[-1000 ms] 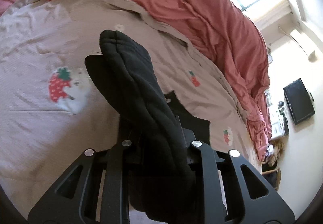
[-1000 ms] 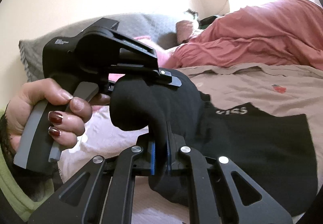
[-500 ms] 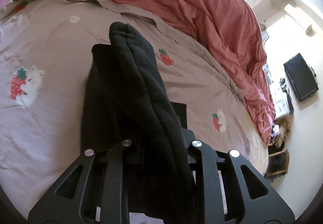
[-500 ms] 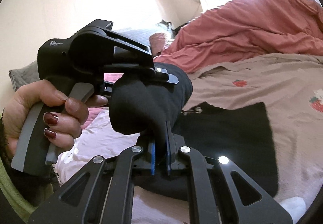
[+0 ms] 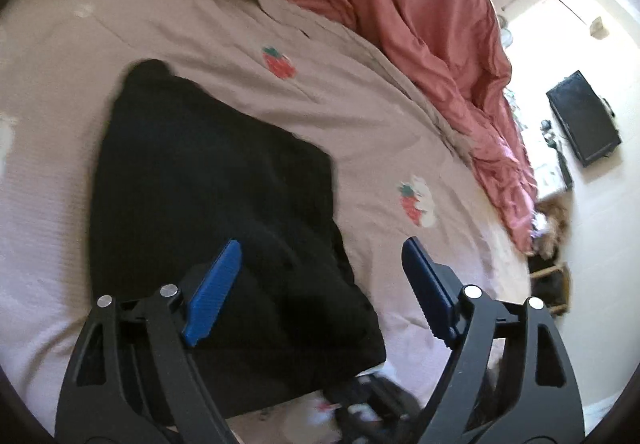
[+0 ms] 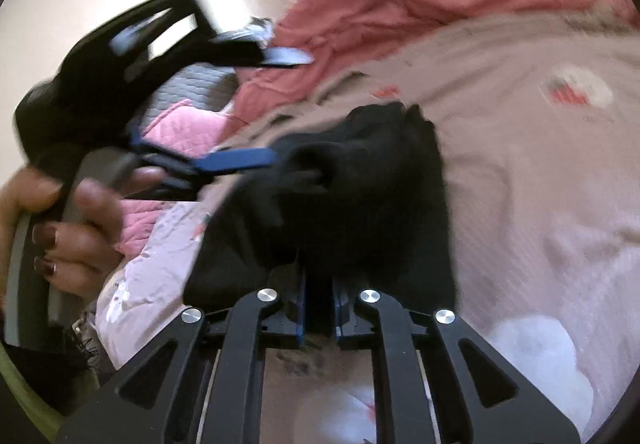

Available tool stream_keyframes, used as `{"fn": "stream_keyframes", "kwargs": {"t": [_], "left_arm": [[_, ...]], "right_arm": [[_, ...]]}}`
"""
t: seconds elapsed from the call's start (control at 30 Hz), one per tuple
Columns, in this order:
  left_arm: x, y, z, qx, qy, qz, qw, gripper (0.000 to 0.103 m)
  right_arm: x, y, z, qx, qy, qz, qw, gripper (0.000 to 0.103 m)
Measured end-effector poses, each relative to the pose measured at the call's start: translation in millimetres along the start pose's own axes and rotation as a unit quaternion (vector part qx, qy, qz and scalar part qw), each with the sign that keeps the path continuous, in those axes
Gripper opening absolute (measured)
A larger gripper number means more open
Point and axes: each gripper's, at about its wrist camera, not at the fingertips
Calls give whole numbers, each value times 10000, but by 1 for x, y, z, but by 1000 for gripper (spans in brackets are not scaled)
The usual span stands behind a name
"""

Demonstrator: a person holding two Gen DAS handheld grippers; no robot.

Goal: Fold small clothes

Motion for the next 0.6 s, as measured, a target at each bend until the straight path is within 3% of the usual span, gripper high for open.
{"fn": "stream_keyframes", "kwargs": {"t": [0.1, 0.2, 0.27, 0.4, 0.6], "left_arm": [[-17, 8, -16, 375, -311, -112, 9987, 74], [-39, 20, -35, 830, -1131, -102, 9901, 74], [-50, 26, -41, 934, -1374, -128, 9860, 74], [-61, 36, -43, 1026, -1624, 65, 9814, 74], [-50, 52, -12, 692, -1749, 607, 9803, 79]], "right_arm": [[6, 6, -11, -36, 86, -76, 9999, 24], [5, 7, -21, -5, 235, -276, 9993, 26], [4, 7, -28, 37, 337, -347, 9988, 27], [6, -5, -41, 185, 468, -339, 9982, 39], [-5, -26, -46, 338, 480, -461, 9972, 43]]}}
Point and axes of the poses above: each gripper's, at about its wrist camera, not at the fingertips, and z roughly the way its jaws point, x to its right, y to its underside, and after that the axes turned 5 degrees about -x, right-handed
